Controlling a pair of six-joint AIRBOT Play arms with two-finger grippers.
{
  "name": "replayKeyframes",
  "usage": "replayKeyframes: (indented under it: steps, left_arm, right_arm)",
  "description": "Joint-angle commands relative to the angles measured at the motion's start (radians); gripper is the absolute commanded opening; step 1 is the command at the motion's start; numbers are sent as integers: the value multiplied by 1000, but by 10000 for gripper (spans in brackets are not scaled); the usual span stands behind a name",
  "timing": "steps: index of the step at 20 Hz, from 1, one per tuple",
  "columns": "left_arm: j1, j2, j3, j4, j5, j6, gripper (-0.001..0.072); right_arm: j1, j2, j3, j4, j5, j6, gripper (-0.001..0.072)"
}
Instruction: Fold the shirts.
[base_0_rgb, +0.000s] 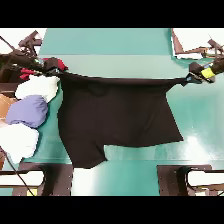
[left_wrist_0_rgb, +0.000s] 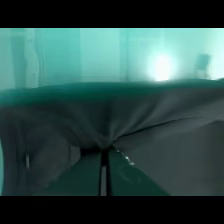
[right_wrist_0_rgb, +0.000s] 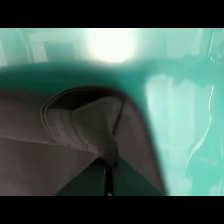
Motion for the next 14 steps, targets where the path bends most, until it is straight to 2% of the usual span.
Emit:
replayKeyframes:
  steps: [1,4,6,12,13,14]
  left_arm:
    - [0,-77,-12,-11,120,67,22]
    - [0,-76,-13,36,-4,113,22]
    - [0,-76,-26,101,-121,112,22]
    - [0,-76,-177,129,-134,109,24]
    - [0,-76,-184,130,-135,93,95]
    - [0,-76,-185,130,-134,79,416]
  right_arm:
    - [6,-129,115,1,-85,-32,13]
    - [11,-131,132,-3,-37,-73,13]
    - [15,-90,48,-43,-31,-76,13]
    - [56,26,-298,-70,-109,-76,14]
    - [64,34,-335,-69,-122,-75,21]
    - [65,39,-363,-66,-125,-75,189]
